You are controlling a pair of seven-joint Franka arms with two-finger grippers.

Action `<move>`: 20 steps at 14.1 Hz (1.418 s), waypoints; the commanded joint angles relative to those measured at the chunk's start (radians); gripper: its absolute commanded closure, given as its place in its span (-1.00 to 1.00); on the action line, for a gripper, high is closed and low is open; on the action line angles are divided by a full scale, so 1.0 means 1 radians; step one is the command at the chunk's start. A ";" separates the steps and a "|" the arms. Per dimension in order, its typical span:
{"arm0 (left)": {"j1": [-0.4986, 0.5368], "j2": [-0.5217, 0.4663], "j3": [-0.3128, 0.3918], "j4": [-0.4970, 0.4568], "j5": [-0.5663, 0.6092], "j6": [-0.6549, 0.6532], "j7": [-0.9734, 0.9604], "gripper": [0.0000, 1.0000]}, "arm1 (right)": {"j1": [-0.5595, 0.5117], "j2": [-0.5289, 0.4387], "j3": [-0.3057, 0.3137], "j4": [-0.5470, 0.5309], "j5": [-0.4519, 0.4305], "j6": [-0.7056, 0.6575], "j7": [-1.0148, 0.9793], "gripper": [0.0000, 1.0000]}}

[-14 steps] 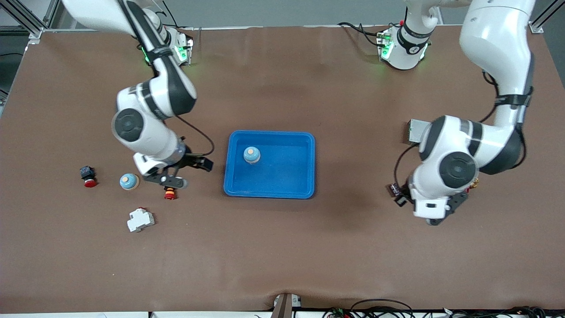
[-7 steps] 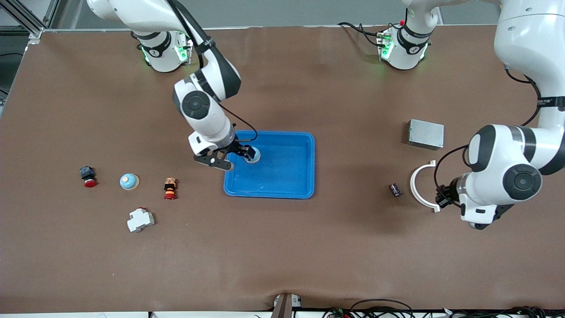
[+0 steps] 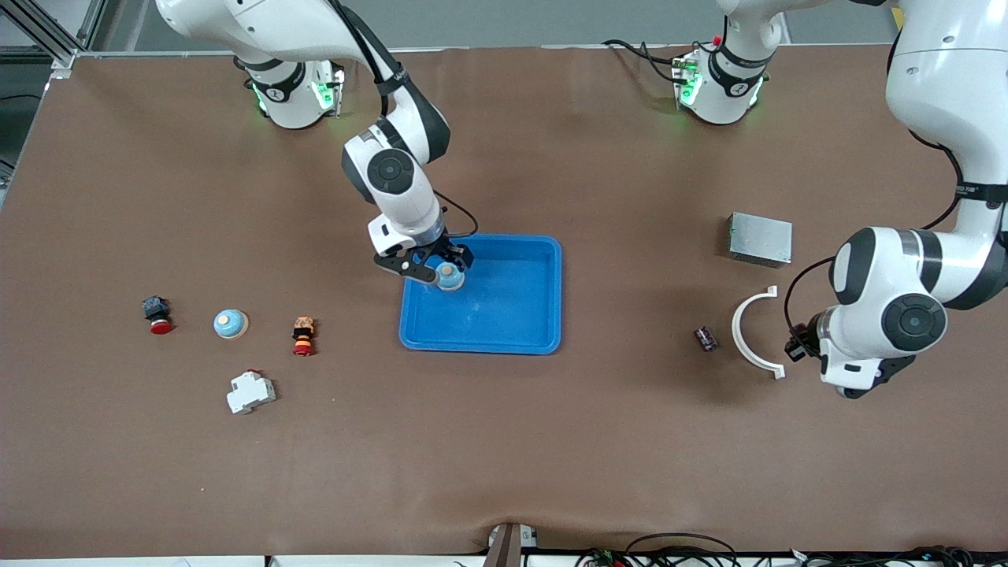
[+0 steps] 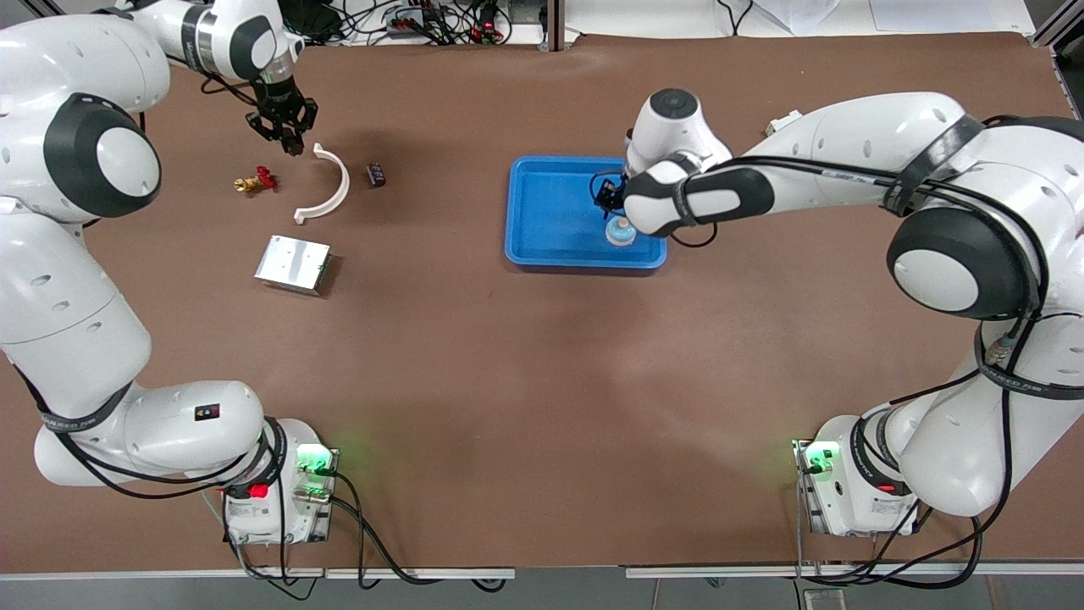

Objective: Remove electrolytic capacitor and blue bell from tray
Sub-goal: 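Carry the capacitor toward the arc while the right gripper grasps the second bell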

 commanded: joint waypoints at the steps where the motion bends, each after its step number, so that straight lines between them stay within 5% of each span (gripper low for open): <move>1: 0.015 0.000 -0.004 -0.055 0.021 0.061 0.001 1.00 | 0.027 0.039 -0.018 0.000 -0.075 0.054 0.101 -1.00; 5: 0.039 0.023 -0.003 -0.138 0.022 0.197 -0.008 1.00 | 0.027 0.095 -0.018 0.053 -0.083 0.059 0.112 -1.00; 10: 0.077 0.032 -0.003 -0.160 0.096 0.207 -0.009 1.00 | 0.011 0.129 -0.020 0.105 -0.083 0.058 0.108 -1.00; 13: 0.088 0.032 -0.010 -0.157 0.091 0.204 -0.025 0.75 | 0.011 0.129 -0.020 0.111 -0.083 0.056 0.108 -1.00; 16: 0.072 0.029 -0.026 -0.152 0.087 0.201 -0.080 0.83 | 0.014 0.129 -0.020 0.111 -0.086 0.055 0.108 -1.00; 20: 0.068 0.034 -0.029 -0.152 0.088 0.201 -0.097 0.63 | 0.027 0.131 -0.020 0.105 -0.087 0.055 0.108 -0.42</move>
